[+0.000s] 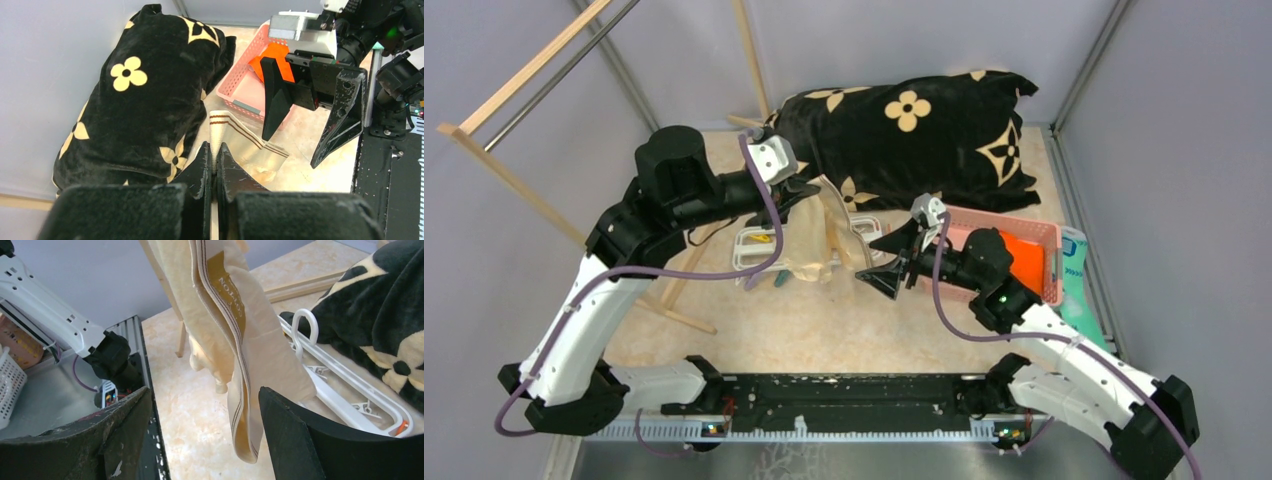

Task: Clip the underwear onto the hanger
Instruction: Flatten out the underwear at the center of the board.

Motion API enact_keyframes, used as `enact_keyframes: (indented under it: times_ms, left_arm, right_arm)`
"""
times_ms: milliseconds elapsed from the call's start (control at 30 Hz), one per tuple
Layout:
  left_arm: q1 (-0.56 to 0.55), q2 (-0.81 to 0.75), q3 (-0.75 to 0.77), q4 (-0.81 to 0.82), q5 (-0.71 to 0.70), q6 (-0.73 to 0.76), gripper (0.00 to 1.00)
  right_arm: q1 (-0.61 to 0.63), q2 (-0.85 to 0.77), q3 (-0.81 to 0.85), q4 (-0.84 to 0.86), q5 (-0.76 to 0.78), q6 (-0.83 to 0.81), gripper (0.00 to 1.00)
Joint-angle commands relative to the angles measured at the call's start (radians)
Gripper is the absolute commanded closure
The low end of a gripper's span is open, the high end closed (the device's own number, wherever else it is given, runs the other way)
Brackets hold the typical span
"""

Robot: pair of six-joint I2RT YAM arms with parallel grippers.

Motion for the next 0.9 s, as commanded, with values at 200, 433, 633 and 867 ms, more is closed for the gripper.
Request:
enact_keyframes:
  times_ms: [200, 433, 633, 867]
  left_arm:
    - [0.002, -0.005, 0.05, 0.004, 0.004, 0.022, 1.0]
    - [0.002, -0.005, 0.058, -0.001, 0.012, 0.018, 1.0]
    - [0.002, -0.004, 0.059, 0.005, 0.004, 0.016, 1.0]
    - [0.002, 0.006, 0.063, 0.005, -0.014, 0.013, 1.0]
  right_arm:
    - [0.019, 0.08, 0.024, 0.074, 0.069, -0.078, 0.23]
    - [0.019, 0.117, 0.004, 0.112, 0.058, -0.067, 0.27]
    - [0.024, 0.15, -0.02, 0.169, 0.036, -0.035, 0.32]
    - [0.062, 0.193, -0.024, 0.2, 0.022, -0.021, 0.34]
